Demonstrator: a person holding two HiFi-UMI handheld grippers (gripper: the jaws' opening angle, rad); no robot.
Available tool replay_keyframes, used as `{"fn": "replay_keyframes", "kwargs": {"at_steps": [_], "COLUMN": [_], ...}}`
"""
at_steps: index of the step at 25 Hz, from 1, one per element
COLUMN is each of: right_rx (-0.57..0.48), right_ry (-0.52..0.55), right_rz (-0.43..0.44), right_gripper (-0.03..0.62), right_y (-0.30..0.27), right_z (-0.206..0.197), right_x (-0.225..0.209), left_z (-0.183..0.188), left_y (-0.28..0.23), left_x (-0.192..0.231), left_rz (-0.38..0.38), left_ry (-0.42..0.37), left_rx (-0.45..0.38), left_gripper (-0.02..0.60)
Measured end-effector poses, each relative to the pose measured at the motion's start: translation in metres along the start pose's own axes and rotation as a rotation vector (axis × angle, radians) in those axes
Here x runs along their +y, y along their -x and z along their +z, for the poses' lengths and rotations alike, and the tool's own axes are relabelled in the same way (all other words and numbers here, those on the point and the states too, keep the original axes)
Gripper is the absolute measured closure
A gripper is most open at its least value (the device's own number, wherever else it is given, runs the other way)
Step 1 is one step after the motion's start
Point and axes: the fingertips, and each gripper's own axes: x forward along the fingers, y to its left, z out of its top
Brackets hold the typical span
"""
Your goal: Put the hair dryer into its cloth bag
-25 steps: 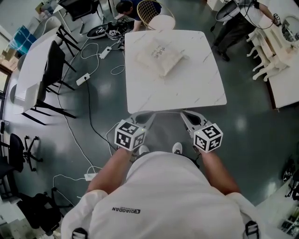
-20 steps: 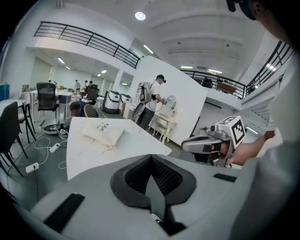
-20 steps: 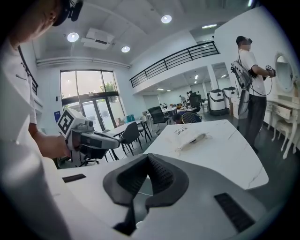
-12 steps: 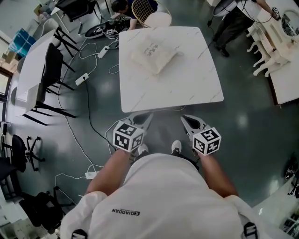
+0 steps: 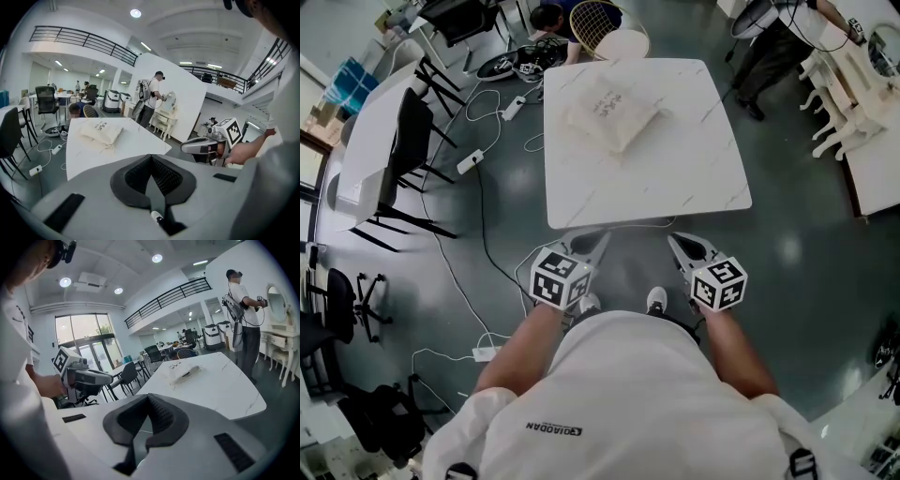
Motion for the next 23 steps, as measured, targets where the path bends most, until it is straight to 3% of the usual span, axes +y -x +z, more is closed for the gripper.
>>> {"fn": "replay_keyframes", "kwargs": {"at_steps": [23], "right_rx": [0.006], "right_ry": [0.022], "right_rz": [-0.001], "right_gripper": [0.574], "right_y": [0.0001], "right_z": [0.0018], "right_x": [0.007], "left_z": [-0.0004], "left_y": [0.0043], "left_x": [0.0009], "left_rz": [-0.015], "left_ry": [-0.019], "left_rx": [0.008], "left_gripper": [0.554]}}
